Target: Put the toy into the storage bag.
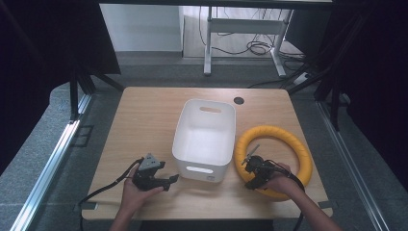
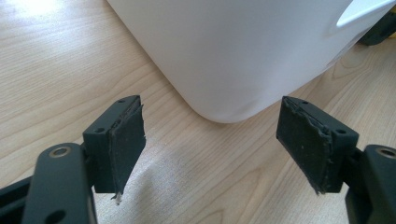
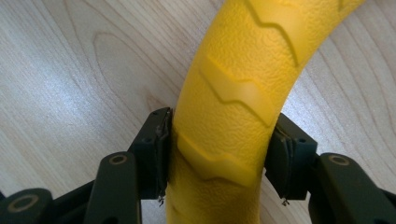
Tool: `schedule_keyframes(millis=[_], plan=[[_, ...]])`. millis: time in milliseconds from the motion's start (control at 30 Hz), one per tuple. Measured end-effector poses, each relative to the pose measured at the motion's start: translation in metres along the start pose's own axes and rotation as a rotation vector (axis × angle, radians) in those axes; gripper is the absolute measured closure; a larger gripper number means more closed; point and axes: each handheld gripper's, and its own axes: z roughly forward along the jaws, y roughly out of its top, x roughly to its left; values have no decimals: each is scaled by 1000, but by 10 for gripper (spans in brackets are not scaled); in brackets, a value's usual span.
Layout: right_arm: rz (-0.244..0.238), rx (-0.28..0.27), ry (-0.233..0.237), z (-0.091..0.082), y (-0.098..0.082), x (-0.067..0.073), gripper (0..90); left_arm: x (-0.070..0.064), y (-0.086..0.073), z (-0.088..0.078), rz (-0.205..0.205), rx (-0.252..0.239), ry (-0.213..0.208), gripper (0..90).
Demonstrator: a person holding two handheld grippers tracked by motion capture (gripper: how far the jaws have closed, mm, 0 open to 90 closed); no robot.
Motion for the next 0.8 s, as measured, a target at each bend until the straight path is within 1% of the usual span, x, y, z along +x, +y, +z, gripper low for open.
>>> schedule_keyframes(millis=[133,267,333,367,467,667,800], plan=[[10,28,13,0,3,-1,484,0,0,-1,2,-2,2,237],[24,13,45,-4,2,-5,488,0,0,-1,2,-2,4,237],[35,-9,60,-8,1,-8,489,1,0,-1,2,-3,3,237],[41,-30,78,-12,0,-11,490,0,0,-1,2,-4,3,237],[62,-74,103,-22,-2,-15,491,1,1,-1,1,-5,2,238],[102,-182,160,-44,-8,-29,493,1,1,-1,1,-9,3,238],[122,-240,180,-57,-12,-37,495,1,1,-1,1,-10,3,238]])
